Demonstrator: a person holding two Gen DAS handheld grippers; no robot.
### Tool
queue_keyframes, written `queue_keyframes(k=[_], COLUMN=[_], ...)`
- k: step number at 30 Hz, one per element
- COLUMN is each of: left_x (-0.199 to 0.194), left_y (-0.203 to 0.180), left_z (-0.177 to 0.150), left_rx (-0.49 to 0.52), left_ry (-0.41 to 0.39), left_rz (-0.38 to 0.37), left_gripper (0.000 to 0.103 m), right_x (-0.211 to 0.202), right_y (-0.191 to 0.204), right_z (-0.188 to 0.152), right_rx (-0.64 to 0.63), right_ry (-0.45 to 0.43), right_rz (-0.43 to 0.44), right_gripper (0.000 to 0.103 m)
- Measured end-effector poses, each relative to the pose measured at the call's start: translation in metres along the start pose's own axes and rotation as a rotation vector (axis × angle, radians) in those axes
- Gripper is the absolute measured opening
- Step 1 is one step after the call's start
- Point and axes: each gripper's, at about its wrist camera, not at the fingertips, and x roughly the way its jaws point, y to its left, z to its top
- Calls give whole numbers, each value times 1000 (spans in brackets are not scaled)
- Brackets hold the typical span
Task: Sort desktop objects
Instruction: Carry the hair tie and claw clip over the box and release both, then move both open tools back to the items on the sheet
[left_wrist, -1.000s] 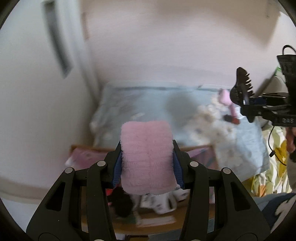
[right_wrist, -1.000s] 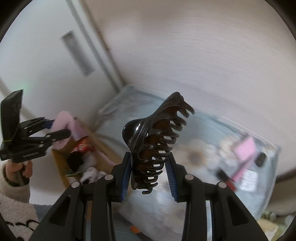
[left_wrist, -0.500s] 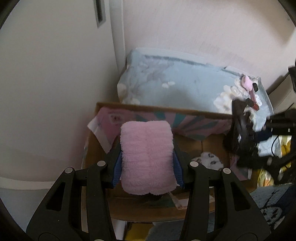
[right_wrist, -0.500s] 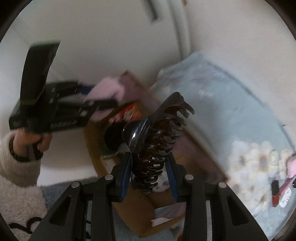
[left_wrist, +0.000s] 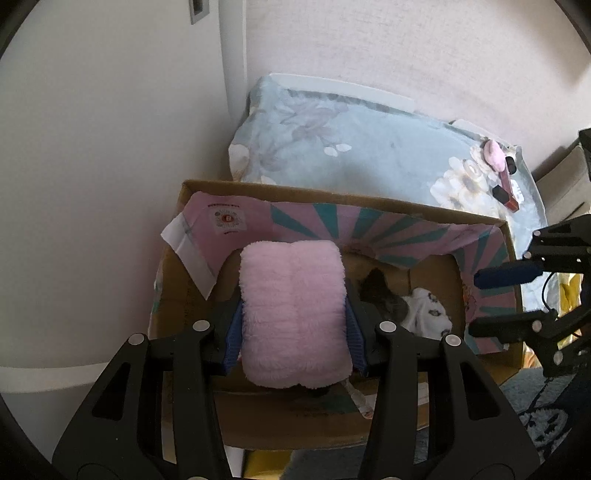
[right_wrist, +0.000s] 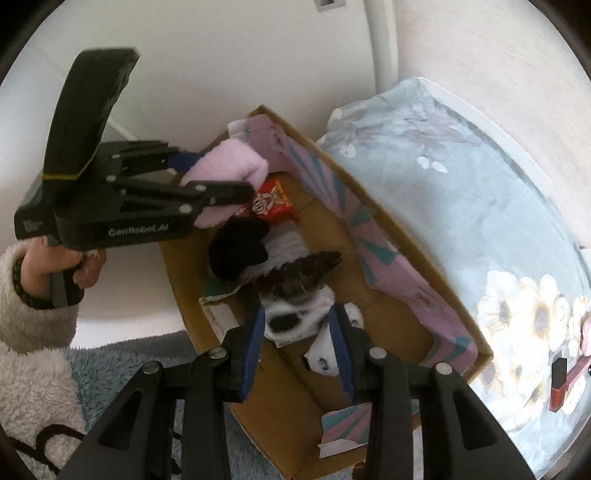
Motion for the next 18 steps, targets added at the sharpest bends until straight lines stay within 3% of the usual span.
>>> queue_keyframes(k=[1, 2, 3, 4, 11, 18], left_x=[0, 1, 2, 0, -4, -12], left_y=[-1, -3, -4, -5, -16, -43], left_z=[1, 3, 5, 6, 13, 20], left_rx=[5, 11, 15, 20, 62, 134], left_ry=[3, 15, 19, 9, 8, -10], left_rz=[2, 10, 24, 47, 83, 71], left_gripper=[55, 82, 97, 103, 103, 103], right_x=[0, 0, -2, -3, -20, -49], right_y=[-5, -8, -10, -13, -19, -37], right_z=[1, 2, 2, 2, -5, -19], right_rx=[28, 52, 69, 84, 116, 178], right_ry=[1, 5, 5, 3, -44, -172], right_rz=[7, 7, 5, 2, 7, -124], right_gripper=[41, 47, 49, 51, 56, 57])
